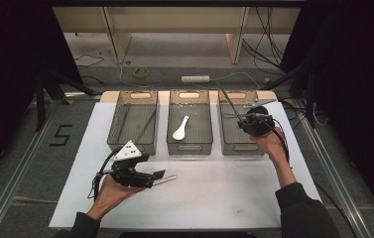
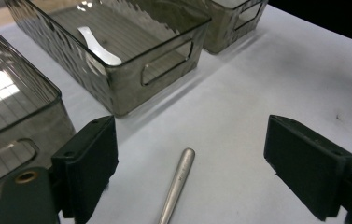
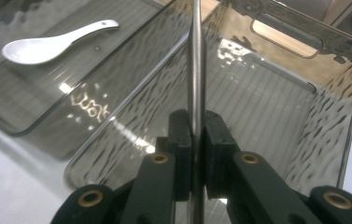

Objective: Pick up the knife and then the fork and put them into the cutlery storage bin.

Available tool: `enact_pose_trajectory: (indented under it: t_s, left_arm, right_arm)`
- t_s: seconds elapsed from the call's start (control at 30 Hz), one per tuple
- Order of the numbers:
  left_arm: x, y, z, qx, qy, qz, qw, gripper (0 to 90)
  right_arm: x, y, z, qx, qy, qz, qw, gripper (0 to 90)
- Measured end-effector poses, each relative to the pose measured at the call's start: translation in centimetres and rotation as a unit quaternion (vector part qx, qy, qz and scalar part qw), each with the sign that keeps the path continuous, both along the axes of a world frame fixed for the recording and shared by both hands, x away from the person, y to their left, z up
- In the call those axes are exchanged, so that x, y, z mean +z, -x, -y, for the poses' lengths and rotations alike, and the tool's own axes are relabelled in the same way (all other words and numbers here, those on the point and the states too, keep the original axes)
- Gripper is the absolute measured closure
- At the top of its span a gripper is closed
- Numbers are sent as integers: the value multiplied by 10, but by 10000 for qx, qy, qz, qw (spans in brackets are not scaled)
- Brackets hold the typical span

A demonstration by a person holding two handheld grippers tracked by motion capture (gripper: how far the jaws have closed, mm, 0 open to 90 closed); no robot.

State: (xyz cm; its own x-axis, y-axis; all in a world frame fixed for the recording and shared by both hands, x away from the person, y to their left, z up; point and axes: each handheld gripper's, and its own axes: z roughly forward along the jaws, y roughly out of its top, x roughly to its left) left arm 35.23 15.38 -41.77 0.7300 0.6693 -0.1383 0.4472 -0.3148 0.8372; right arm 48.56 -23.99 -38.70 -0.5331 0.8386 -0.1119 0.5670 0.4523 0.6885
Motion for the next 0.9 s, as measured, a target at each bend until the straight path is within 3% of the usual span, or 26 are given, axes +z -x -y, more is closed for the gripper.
enact_pose_trajectory:
  t_s: [0.4, 0.9]
  left_arm:
    - [-2, -1, -1, 38, -30, -25, 10000, 167]
    - [-2, -1, -2, 68, -76, -71, 9999, 167]
  right_arm:
    - [-18, -21, 3, -453, -165, -256, 9985, 841]
    - [-33, -28, 3, -811, -238, -558, 9949, 840]
